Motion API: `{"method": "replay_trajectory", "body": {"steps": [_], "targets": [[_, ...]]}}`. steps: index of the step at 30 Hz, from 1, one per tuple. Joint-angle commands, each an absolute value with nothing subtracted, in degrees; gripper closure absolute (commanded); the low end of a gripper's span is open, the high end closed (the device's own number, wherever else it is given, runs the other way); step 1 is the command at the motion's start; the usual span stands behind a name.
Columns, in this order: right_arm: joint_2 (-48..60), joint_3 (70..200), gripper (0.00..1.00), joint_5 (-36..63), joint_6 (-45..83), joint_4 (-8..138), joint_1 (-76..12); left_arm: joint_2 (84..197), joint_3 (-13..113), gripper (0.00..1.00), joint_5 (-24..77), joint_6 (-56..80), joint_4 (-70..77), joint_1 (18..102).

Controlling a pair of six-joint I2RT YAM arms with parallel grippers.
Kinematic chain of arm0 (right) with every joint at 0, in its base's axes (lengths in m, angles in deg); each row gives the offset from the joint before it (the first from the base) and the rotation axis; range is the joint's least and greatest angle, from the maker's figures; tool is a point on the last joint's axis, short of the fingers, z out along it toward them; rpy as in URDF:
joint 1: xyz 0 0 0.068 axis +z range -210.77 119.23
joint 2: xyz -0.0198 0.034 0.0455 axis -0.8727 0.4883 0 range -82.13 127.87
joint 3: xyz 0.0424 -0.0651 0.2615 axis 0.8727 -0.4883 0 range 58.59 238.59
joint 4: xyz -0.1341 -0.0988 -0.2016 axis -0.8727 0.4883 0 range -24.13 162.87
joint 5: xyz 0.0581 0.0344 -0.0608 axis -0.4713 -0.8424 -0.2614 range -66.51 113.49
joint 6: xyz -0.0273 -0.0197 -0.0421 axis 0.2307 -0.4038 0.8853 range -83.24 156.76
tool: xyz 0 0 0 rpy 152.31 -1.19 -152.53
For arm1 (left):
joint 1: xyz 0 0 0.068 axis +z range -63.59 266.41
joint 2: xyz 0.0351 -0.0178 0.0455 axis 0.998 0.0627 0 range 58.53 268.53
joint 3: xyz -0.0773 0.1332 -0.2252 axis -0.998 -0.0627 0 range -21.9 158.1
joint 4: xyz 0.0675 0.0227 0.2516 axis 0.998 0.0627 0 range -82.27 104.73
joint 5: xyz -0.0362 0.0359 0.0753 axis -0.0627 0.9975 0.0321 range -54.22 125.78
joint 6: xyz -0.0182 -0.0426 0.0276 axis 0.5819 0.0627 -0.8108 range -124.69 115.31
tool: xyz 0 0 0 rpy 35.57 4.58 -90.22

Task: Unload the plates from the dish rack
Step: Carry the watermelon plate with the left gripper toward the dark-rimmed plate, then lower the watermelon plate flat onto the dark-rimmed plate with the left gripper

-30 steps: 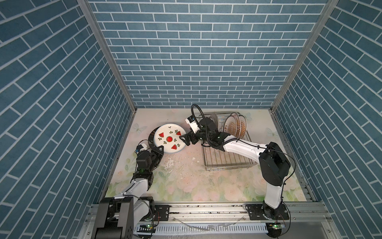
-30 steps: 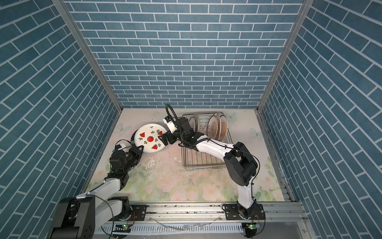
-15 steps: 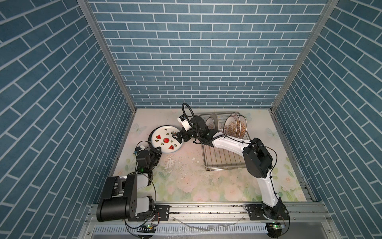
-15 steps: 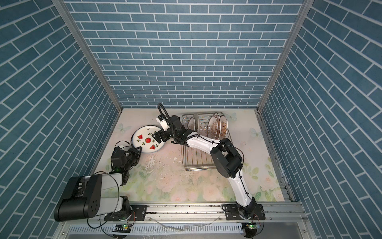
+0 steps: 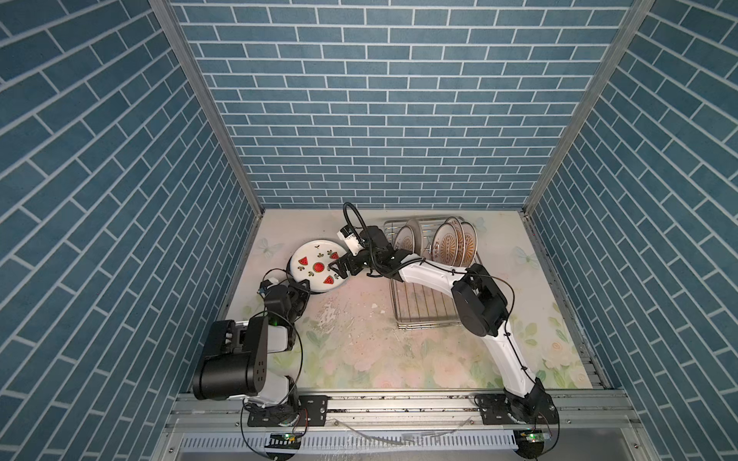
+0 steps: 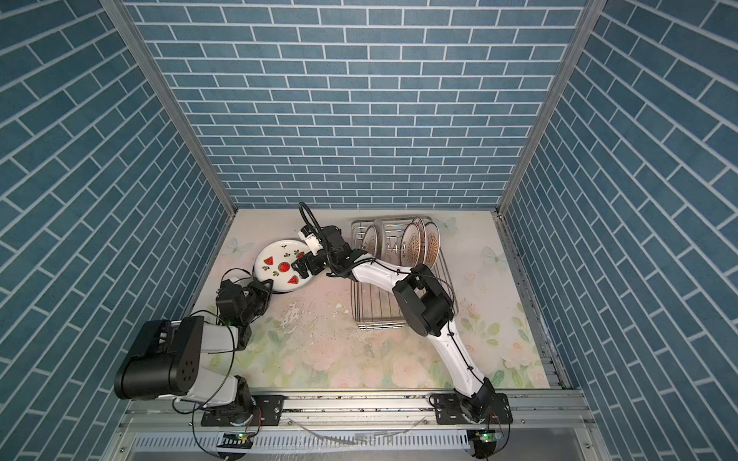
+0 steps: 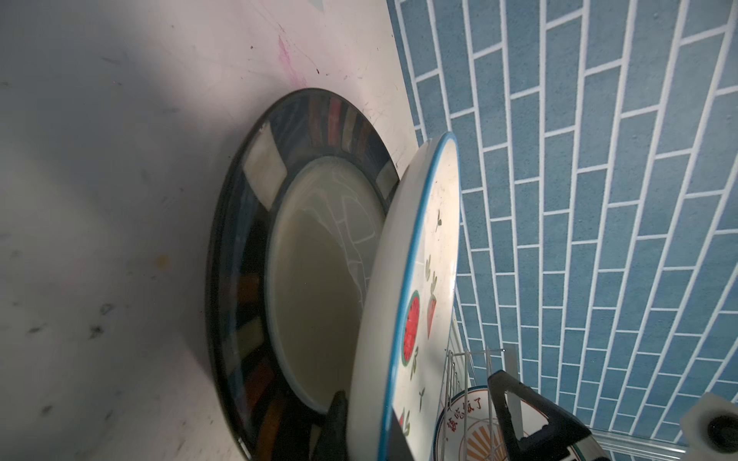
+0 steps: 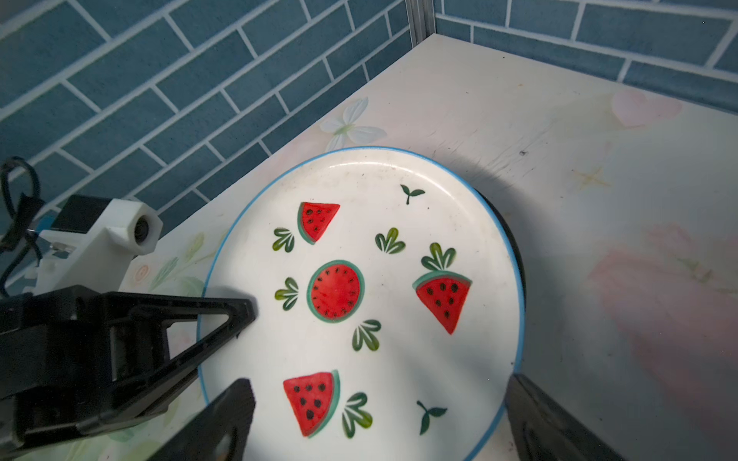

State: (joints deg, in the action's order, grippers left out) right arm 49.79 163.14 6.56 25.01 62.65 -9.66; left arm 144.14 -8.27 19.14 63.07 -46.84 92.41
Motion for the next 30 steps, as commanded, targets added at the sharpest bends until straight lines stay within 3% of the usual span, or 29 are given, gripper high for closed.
{"method": "replay_trajectory", "body": {"steps": [1, 20, 30], "targets": [[51.28, 166.37, 0.01, 4.95, 23.98, 63.30, -9.37, 144.96, -5.76, 1.00, 17.95, 63.95, -56.88, 93.25], [55.33, 171.40, 0.01, 4.24, 23.75, 65.65, -9.01, 146.03, -5.46, 1.00, 19.33, 63.13, -53.25, 94.12], [55.43, 171.26, 0.01, 4.33, 23.75, 65.45, -8.85, 138.98, -3.70, 1.00, 21.88, 59.79, -39.32, 94.18]]}}
